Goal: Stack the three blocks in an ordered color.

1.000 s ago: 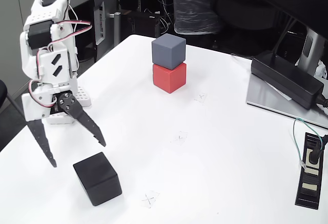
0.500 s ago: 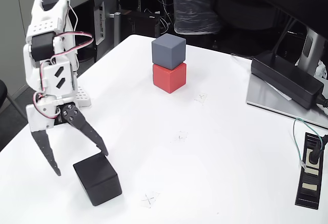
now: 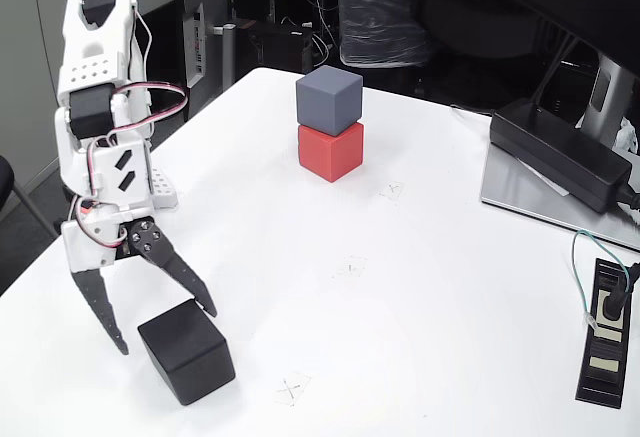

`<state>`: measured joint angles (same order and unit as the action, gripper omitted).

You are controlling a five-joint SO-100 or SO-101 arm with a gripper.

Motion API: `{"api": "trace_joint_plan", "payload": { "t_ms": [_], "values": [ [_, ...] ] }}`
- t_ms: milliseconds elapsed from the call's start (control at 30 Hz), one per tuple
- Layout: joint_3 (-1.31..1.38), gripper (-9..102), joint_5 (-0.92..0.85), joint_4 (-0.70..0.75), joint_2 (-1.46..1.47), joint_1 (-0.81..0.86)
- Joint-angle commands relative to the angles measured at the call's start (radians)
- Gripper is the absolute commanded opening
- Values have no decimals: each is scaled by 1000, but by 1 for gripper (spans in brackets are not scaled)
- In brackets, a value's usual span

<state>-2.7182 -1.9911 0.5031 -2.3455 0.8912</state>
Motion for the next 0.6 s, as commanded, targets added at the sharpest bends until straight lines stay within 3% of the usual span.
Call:
{"api": "trace_joint_plan", "payload": {
  "t_ms": [0,433,567],
  "values": [
    [-9,38,-15,-28,0,-3],
    [-32,38,-5,-54,0,-98],
    [-32,30,-3,-54,0,-98]
  ]
}}
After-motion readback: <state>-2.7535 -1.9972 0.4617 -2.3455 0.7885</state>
